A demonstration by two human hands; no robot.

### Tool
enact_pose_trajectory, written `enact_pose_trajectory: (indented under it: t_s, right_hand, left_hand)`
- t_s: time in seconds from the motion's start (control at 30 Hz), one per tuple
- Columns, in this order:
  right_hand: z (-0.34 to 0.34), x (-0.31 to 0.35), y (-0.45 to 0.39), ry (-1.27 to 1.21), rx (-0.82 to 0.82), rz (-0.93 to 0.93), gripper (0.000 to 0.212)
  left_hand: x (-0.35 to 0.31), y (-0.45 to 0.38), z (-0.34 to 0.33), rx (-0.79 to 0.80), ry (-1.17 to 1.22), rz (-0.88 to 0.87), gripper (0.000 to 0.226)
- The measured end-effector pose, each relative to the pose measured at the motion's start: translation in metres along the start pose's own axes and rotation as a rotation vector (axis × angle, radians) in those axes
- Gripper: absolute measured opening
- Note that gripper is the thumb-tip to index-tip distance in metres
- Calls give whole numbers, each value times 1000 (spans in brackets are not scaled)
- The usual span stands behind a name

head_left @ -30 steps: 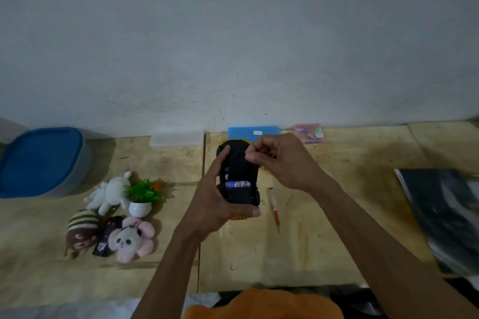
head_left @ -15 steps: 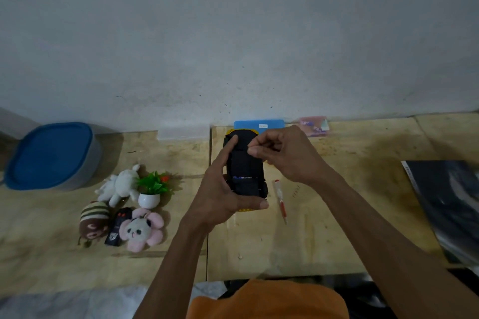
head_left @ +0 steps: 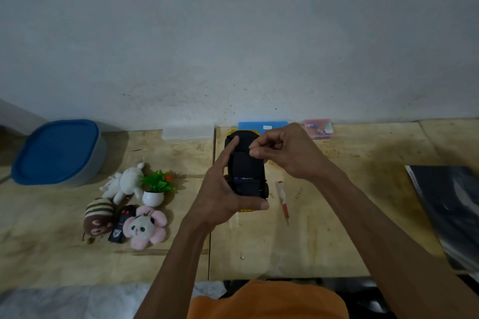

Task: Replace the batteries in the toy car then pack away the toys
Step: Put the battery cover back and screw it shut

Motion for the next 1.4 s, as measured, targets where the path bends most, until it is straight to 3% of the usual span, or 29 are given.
enact_pose_trajectory:
  t_s: [0.37,0.67,0.93,1.07,1.27,1.4]
  right_hand:
    - [-13,4,-5,233,-4,95,17]
    - [-3,-1,-7,41,94,40,8]
    - [-10,0,-11,231,123,60,14]
    - [-7,-2,-10,143,121,46,9]
    - [-13,6,-11,323,176,72,12]
    - [-17,8,-6,464,131,122,15]
  left_hand:
    - [4,2,4,-15,7,7,128]
    - [4,1,1,2,13,27,129]
    - [5,2,2,-16,-36,18,130]
    - [5,1,2,-10,-28,35,129]
    - [5,1,-2,-26,-48,-4,128]
    - [7,0,-6,-21,-39,-20,127]
Point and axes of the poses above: each hand's wrist, its own y-axis away from the middle knuckle, its own z-axis out of the back of the hand, x = y × z, the point moved 6 cm from there along -y, towards the middle knuckle
